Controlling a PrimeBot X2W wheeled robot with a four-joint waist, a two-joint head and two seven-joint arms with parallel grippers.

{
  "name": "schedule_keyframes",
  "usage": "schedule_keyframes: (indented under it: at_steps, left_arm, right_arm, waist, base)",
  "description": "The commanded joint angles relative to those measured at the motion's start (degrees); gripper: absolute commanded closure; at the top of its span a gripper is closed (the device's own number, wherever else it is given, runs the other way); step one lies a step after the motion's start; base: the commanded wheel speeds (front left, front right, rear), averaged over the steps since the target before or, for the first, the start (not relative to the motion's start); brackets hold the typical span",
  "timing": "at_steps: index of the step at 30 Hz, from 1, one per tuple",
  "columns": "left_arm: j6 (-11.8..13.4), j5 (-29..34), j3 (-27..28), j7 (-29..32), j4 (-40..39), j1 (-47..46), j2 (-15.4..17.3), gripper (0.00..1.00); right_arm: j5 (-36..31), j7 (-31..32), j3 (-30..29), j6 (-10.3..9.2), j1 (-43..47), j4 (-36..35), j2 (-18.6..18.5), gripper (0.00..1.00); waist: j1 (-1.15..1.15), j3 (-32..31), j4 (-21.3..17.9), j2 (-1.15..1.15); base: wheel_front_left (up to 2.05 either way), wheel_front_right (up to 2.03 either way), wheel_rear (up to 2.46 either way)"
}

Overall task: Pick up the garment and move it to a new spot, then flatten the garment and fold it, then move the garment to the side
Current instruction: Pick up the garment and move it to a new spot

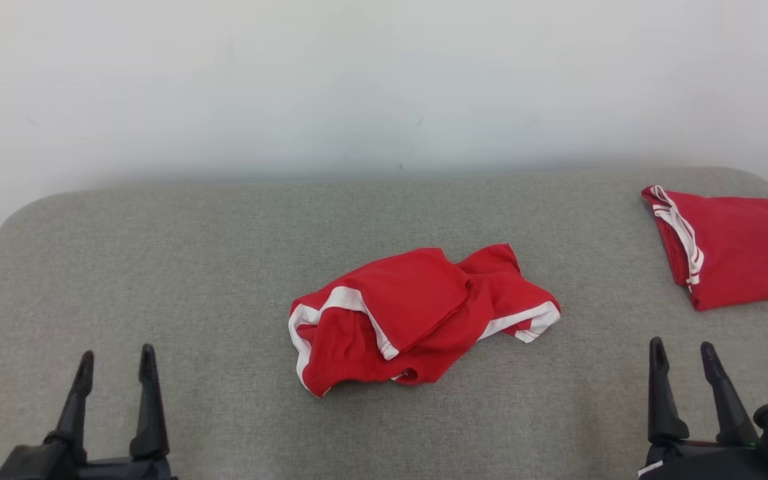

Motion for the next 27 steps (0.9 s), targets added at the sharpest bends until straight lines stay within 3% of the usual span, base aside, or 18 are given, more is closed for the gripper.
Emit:
schedule_keyframes:
  at_steps: [1, 9, 17, 27]
  left_arm:
    - [-0.41, -0.05, 0.54, -0.18, -0.4, 0.69, -0.49, 0.0]
    - [-3.54, 2.91, 6.28, -0.18, 1.64, 3.18, -3.51, 0.0]
    - [-7.83, 5.83, 7.16, -0.18, 2.68, 3.68, -5.17, 0.0]
    - [-9.69, 7.32, 8.43, -0.18, 3.94, 2.69, -6.37, 0.0]
  right_arm:
    - [0.36, -0.24, 0.23, -0.16, 0.52, 0.07, 0.02, 0.0]
    - [-0.23, -0.56, 3.02, -0.16, 0.76, 0.83, 0.02, 0.0]
    - [-1.02, 0.13, 6.04, -0.16, 0.2, 1.86, 0.01, 0.0]
    - [-1.05, -0.14, 8.2, -0.16, -0.46, 2.94, -0.2, 0.0]
  waist:
    - [0.0, -0.11, 0.26, 0.0]
    - [0.0, -0.39, 0.98, 0.0]
    - [0.0, -0.36, 0.86, 0.0]
    - [0.0, 0.29, 0.83, 0.0]
  base:
    - [0.0, 0.0, 0.0]
    - [0.0, 0.0, 0.0]
    - [0.0, 0.0, 0.0]
    - [0.0, 0.0, 0.0]
